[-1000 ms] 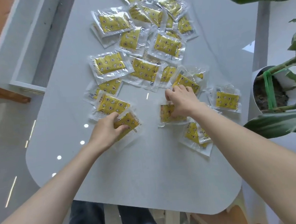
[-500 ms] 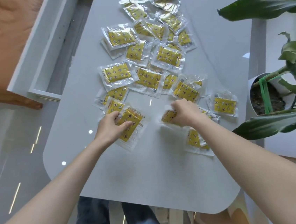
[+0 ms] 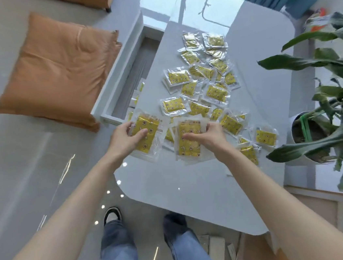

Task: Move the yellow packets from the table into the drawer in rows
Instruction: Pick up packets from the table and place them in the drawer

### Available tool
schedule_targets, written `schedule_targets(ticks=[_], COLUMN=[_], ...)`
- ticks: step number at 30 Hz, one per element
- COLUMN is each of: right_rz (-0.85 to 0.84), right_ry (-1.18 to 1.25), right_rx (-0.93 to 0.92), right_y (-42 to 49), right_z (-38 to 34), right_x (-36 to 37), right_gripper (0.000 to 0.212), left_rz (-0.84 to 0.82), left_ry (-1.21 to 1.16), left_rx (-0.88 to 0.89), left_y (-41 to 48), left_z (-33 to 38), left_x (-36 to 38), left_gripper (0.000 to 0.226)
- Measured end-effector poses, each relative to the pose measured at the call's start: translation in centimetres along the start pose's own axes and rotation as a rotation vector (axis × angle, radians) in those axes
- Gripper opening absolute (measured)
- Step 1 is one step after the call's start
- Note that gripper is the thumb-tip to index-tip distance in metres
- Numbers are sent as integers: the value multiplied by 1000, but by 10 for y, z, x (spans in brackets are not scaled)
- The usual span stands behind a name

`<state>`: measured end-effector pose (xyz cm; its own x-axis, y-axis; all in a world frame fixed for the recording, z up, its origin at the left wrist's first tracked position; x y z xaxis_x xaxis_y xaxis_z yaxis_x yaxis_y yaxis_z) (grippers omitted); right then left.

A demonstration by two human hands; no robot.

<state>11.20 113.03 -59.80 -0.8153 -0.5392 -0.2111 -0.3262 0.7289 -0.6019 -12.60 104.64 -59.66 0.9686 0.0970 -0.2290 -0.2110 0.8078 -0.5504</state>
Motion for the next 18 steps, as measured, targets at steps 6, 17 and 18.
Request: schedule_targets(ticks=[6,17,18], right_rz=[-56,-49,-41], right_ry=[235,576,602], right_rx=[37,145,160], right_y=[-39,-69,-69], right_z=[-39,-105,-110], right_x=[74,223,232], right_gripper=[27,36,41], left_rz=[12,-84,-88], left_ry=[-26,-3,6], left_rx=[23,62,67], left_y=[-52,-98,-97], left_z=[8,12,16], left_x=[-95,-270,-281], left_gripper=[20,16,16])
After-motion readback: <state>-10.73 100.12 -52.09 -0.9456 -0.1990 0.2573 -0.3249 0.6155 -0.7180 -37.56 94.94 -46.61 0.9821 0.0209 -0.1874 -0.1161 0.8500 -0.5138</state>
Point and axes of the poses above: each hand's wrist, its own y-axis towards the middle knuckle, its own x-axis out of the palm, z = x × y, the point moved 9 cm from there along y, towards the middle knuckle, and after that the axes turned 9 degrees about -z, right-handed, at the moved point
